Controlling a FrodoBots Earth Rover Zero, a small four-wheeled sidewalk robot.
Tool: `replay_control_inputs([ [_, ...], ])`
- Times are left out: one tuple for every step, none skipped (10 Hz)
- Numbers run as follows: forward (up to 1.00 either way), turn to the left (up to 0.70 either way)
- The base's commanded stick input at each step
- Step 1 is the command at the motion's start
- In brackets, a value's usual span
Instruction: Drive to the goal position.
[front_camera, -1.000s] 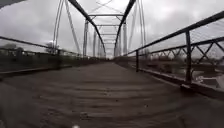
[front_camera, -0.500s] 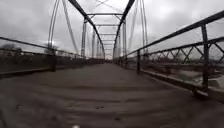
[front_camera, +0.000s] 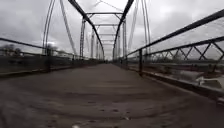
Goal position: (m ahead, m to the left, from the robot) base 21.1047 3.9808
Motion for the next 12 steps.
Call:
replay_control_inputs([
  [1.0, 0.0],
  [1.0, 0.19],
  [1.0, 0.4],
  [1.0, 0.35],
  [1.0, 0.1],
  [1.0, 0.03],
  [1.0, 0.0],
  [1.0, 0.0],
  [1.0, 0.0],
  [1.0, 0.0],
  [1.0, 0.0],
  [1.0, 0.0],
])
